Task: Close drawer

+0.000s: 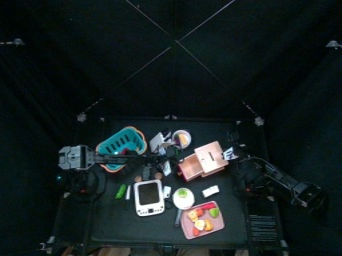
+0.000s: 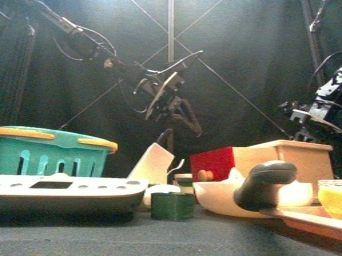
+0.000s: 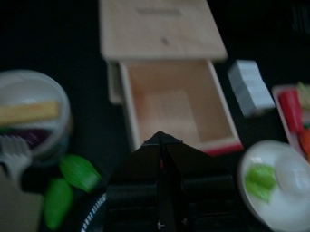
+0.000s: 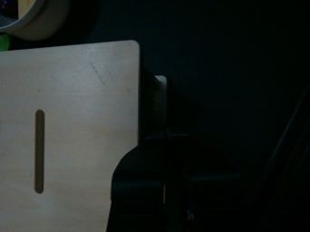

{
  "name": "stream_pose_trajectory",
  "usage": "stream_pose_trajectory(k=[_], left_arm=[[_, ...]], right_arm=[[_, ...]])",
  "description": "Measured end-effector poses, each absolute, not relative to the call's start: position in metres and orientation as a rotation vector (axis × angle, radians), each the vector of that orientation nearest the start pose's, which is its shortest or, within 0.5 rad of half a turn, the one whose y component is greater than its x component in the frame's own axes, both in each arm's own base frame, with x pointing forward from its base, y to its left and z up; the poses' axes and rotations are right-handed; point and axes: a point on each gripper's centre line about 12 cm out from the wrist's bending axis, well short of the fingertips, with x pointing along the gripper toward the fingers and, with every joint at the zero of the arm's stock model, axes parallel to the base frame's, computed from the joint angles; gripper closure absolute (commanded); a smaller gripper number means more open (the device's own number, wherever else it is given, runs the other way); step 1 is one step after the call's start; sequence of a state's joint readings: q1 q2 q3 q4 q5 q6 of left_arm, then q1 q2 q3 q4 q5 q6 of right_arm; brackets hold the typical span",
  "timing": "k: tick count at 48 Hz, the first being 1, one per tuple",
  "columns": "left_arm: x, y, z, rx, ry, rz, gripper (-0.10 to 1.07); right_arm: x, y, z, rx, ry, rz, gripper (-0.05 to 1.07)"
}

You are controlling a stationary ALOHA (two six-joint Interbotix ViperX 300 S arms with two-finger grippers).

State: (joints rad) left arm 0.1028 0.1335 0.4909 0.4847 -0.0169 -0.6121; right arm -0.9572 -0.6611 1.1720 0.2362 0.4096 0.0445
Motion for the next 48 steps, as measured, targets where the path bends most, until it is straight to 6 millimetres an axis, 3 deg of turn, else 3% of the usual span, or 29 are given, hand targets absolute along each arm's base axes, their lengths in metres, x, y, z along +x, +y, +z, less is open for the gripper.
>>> stream_pose_trajectory(k=[4, 22, 48], left_arm=[[0.436, 0.037, 0.169, -0.155, 0.618, 0.119, 0.56], [0.447, 0.044, 0.122, -0.187, 0.716, 0.148, 0.56], [0.47, 0.061, 0.133, -0.171, 0.661, 0.167, 0.56]], right_arm=[[0.123, -0.154, 0.161, 0.7, 0.711, -0.907, 0.98], [0.126, -0.152, 0.161, 0.689, 0.717, -0.89, 0.98], [0.129, -0.15, 0.162, 0.675, 0.715, -0.876, 0.98]])
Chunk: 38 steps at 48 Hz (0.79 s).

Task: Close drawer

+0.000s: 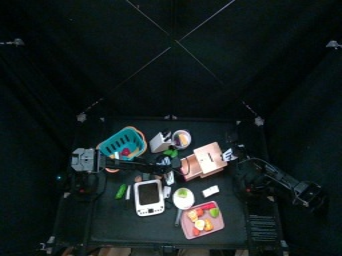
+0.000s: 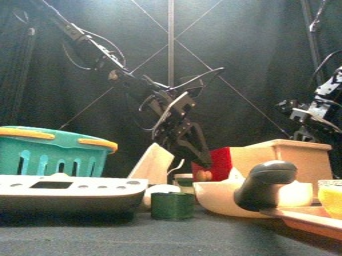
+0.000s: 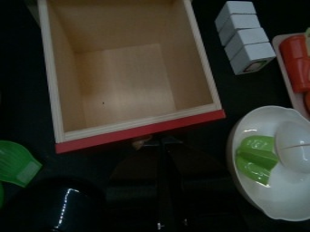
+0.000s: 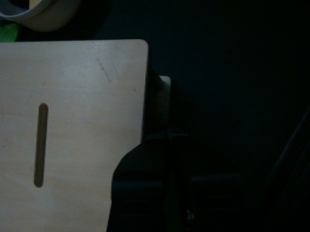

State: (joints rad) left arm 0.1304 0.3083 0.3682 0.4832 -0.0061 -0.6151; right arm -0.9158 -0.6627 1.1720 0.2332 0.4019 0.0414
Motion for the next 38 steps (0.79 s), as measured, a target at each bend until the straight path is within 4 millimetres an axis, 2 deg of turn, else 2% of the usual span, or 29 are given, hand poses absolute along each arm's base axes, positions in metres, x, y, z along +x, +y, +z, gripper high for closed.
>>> stream_pose_trajectory(k=[8, 21, 38], left_arm=[[0.482, 0.072, 0.137, -0.175, 0.634, 0.181, 0.56], [0.498, 0.078, 0.153, -0.159, 0.58, 0.18, 0.56], [0.519, 0.084, 0.154, -0.159, 0.548, 0.184, 0.56]], right_arm=[[0.129, -0.149, 0.161, 0.675, 0.717, -0.873, 0.98], [0.131, -0.148, 0.161, 0.675, 0.717, -0.866, 0.98], [0.132, -0.148, 0.161, 0.667, 0.716, -0.859, 0.98]])
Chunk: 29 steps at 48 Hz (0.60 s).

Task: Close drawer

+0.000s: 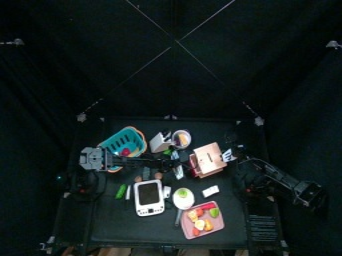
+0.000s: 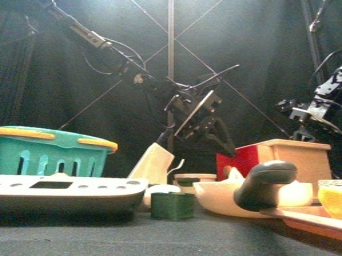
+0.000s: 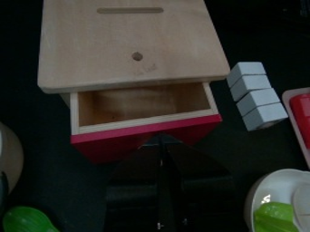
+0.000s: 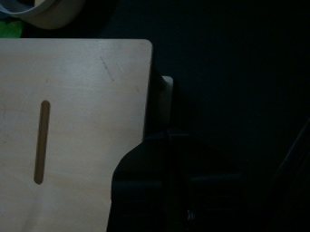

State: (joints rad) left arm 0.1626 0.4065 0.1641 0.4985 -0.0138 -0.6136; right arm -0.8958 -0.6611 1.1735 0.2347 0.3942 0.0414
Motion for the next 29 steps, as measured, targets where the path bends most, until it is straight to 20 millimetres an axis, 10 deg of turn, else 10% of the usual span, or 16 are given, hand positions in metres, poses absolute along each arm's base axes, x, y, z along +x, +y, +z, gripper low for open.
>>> stream_pose_trajectory(k=[29], left_arm=[[0.543, 0.092, 0.155, -0.16, 0.509, 0.189, 0.56]], right_arm=[[0.134, -0.146, 0.161, 0.663, 0.719, -0.849, 0.98]])
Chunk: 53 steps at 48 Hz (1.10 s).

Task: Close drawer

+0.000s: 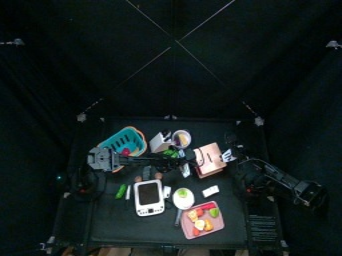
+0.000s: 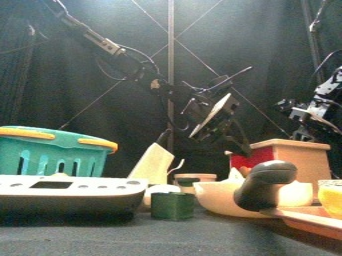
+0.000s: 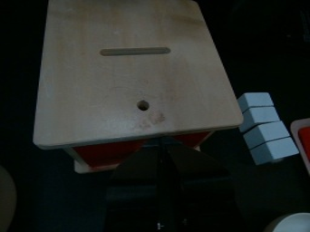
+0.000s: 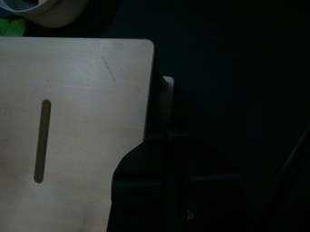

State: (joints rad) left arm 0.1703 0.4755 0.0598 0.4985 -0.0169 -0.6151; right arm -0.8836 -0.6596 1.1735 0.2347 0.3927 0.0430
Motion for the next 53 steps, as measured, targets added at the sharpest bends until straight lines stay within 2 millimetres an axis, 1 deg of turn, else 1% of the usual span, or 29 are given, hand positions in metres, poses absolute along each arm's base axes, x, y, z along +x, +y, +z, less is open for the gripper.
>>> stream_pose_trajectory(k=[10, 17, 28, 39, 46, 51, 53], left_arm=[[0.54, 0.092, 0.156, -0.162, 0.501, 0.182, 0.56], [0.542, 0.089, 0.159, -0.166, 0.462, 0.157, 0.56], [0.547, 0.084, 0.161, -0.179, 0.401, 0.116, 0.56], [0.547, 0.088, 0.161, -0.182, 0.396, 0.123, 0.56], [0.542, 0.089, 0.155, -0.187, 0.419, 0.131, 0.56], [0.534, 0.093, 0.147, -0.201, 0.457, 0.154, 0.56], [0.53, 0.095, 0.148, -0.209, 0.46, 0.162, 0.56]], right_arm=[[0.134, -0.146, 0.161, 0.664, 0.72, -0.849, 0.98], [0.135, -0.148, 0.162, 0.652, 0.709, -0.851, 0.98], [0.144, -0.162, 0.172, 0.623, 0.644, -0.867, 0.98], [0.15, -0.171, 0.172, 0.625, 0.636, -0.877, 0.98], [0.153, -0.174, 0.169, 0.629, 0.649, -0.878, 0.98], [0.153, -0.174, 0.168, 0.619, 0.656, -0.876, 0.98], [0.152, -0.175, 0.169, 0.611, 0.657, -0.876, 0.98]])
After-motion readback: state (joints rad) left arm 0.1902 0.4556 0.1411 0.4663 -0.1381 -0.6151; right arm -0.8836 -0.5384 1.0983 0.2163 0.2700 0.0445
